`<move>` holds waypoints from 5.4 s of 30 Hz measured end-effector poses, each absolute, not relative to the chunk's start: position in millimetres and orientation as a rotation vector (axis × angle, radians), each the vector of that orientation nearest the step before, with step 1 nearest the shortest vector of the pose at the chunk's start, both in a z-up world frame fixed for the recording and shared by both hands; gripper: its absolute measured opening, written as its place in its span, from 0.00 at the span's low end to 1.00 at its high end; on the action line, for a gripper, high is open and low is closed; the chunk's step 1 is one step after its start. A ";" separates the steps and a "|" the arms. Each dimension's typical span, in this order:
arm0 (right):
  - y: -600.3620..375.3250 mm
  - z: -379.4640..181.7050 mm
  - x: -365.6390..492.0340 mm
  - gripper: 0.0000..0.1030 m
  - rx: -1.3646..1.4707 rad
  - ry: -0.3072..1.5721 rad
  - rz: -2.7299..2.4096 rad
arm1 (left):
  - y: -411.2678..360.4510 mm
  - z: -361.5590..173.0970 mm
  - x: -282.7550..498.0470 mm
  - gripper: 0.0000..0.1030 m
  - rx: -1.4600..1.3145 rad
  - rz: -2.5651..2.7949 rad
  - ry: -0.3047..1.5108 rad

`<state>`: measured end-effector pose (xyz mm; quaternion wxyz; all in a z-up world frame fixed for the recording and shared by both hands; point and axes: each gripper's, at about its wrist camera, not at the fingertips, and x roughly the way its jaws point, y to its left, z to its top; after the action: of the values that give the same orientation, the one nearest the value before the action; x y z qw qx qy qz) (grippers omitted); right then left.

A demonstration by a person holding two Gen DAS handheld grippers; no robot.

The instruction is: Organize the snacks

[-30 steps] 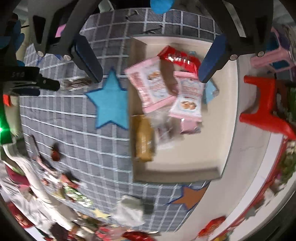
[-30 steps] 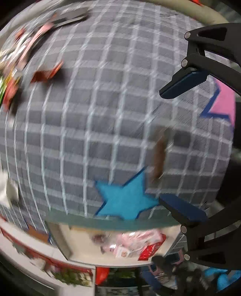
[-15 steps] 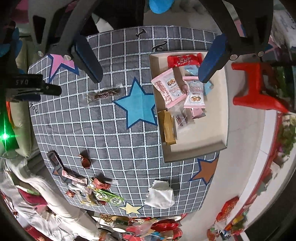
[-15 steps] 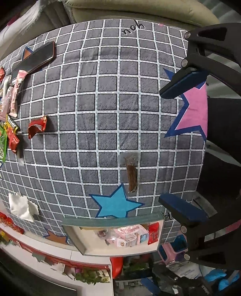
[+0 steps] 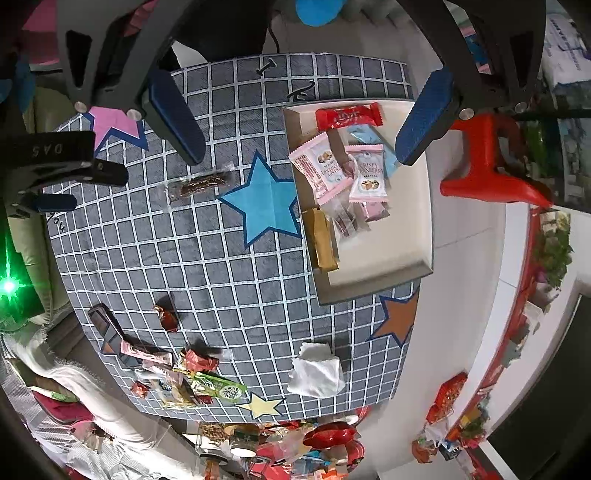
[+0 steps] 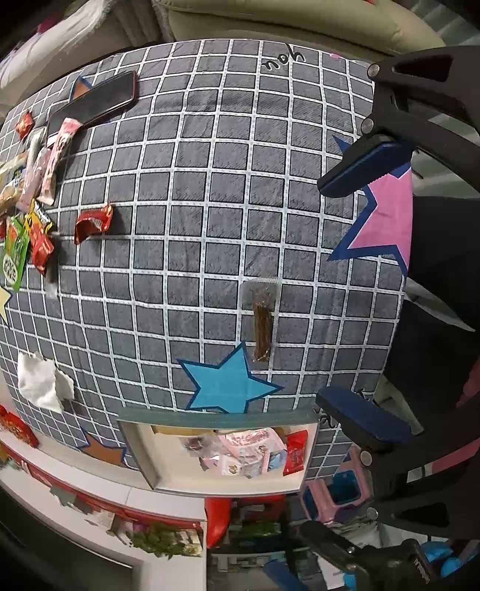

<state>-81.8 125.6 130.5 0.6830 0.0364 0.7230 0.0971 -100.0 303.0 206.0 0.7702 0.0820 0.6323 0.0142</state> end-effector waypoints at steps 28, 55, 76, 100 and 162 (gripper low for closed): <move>114.6 120.8 -90.9 1.00 0.123 1.657 0.177 | 288.0 194.4 -99.2 1.00 0.221 -0.034 1.414; 12.5 50.2 -6.5 1.00 0.182 1.634 -0.010 | 224.2 2.7 -37.6 1.00 0.285 -0.118 1.420; 10.9 23.8 127.4 1.00 -0.053 1.530 0.004 | 250.5 -8.0 -38.2 1.00 0.073 -0.055 1.536; 33.4 40.3 132.1 0.24 -0.068 1.447 0.143 | 247.0 3.0 -60.3 0.72 0.102 -0.123 1.486; 263.3 59.6 49.6 0.33 0.173 1.526 0.553 | 392.8 108.5 -70.7 0.41 -0.203 0.109 1.300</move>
<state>49.6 263.3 59.6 0.6849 0.0772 0.6812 0.2468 -70.7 392.8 108.5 0.7898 -0.0943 0.6040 0.0507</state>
